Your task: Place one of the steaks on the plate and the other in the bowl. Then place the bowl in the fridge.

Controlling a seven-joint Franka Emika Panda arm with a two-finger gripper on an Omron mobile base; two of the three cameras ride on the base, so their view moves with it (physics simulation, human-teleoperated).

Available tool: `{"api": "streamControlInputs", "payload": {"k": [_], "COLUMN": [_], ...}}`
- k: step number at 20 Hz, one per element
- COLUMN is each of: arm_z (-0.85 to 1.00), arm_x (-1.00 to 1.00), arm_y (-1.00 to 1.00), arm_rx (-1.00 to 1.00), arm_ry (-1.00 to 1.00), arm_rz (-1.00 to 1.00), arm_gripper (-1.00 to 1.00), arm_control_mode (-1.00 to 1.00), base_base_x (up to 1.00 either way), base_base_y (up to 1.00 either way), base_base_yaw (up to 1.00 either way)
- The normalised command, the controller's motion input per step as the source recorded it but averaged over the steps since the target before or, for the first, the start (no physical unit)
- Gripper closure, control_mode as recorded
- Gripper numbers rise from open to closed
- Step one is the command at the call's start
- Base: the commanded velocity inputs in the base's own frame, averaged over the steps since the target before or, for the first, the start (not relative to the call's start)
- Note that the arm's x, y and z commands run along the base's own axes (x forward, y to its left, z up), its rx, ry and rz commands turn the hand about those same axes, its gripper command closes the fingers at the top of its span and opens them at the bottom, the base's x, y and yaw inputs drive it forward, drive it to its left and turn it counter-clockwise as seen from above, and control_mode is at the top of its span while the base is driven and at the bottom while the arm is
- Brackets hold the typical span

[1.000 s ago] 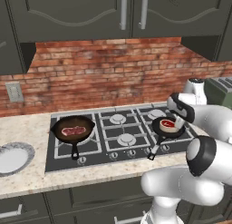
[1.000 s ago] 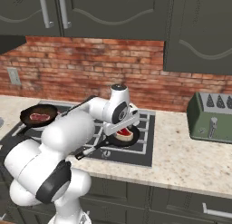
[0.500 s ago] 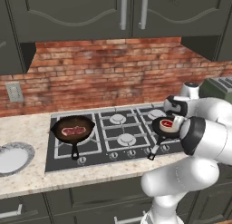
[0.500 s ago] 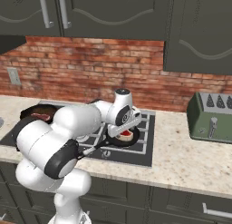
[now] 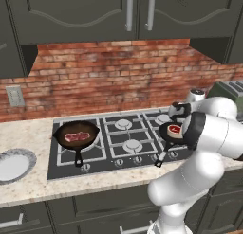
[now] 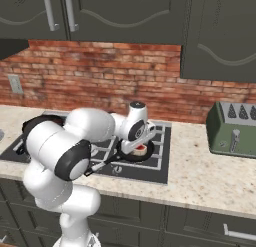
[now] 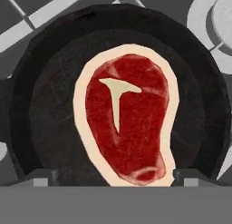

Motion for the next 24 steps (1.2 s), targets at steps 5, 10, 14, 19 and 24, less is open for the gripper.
{"api": "streamControlInputs", "payload": {"k": [5, 10, 14, 19, 24], "arm_z": [-0.24, -0.37, -0.40, 0.00, 0.26], "arm_x": [0.13, 0.04, 0.01, -0.05, -0.36], "arm_y": [0.00, 0.00, 0.00, 0.00, 0.01], "arm_rx": [0.00, 0.00, 0.00, 0.00, 0.00], "arm_ry": [0.00, 0.00, 0.00, -0.07, -0.14], "arm_rz": [0.08, 0.08, 0.06, 0.01, 0.03], "arm_gripper": [-1.00, -1.00, 1.00, 1.00, 1.00], "arm_control_mode": [-1.00, -1.00, -1.00, -1.00, -1.00], "base_base_x": [0.00, 0.00, 0.00, 0.00, 0.00], "base_base_y": [0.00, 0.00, 0.00, 0.00, 0.00], "base_base_yaw": [0.00, 0.00, 0.00, 0.00, 0.00]}}
